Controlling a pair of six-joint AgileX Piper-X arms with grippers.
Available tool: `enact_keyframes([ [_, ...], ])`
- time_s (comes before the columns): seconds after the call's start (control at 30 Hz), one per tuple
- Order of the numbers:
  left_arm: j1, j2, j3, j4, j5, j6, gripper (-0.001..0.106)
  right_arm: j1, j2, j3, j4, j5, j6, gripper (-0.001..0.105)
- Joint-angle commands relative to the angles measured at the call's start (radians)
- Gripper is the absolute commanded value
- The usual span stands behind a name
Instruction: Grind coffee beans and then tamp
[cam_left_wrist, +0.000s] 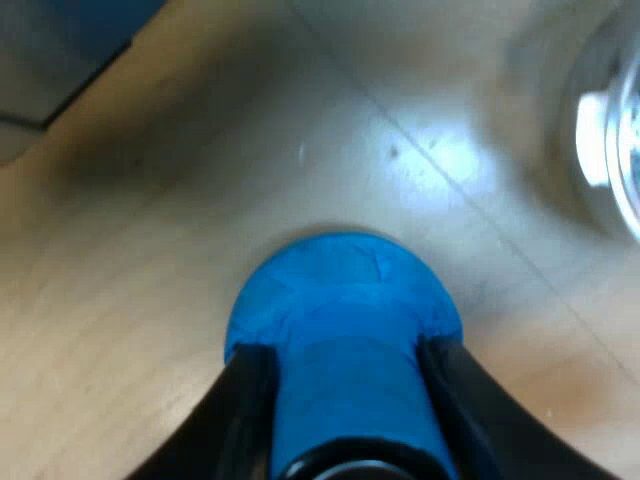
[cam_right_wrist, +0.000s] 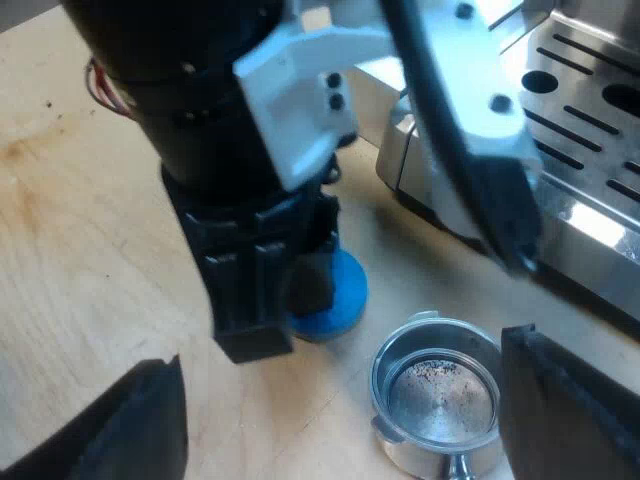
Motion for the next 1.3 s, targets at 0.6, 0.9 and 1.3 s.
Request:
enact_keyframes([
  [0.6,-0.001,-0.431,-0.005,0.152,-0.020,-0.002,0.000,0.002,-0.005,-0.001,0.000,0.004,-0.004,0.066],
  [0.9,-0.001,-0.590,-0.005,0.230,-0.010,-0.018,0.000,0.002,-0.005,-0.001,0.010,0.004,-0.011,0.066],
  [1.3,-0.001,-0.692,-0.005,0.281,0.030,-0.040,0.000,0.002,-0.096,-0.001,0.257,-0.003,-0.003,0.066],
])
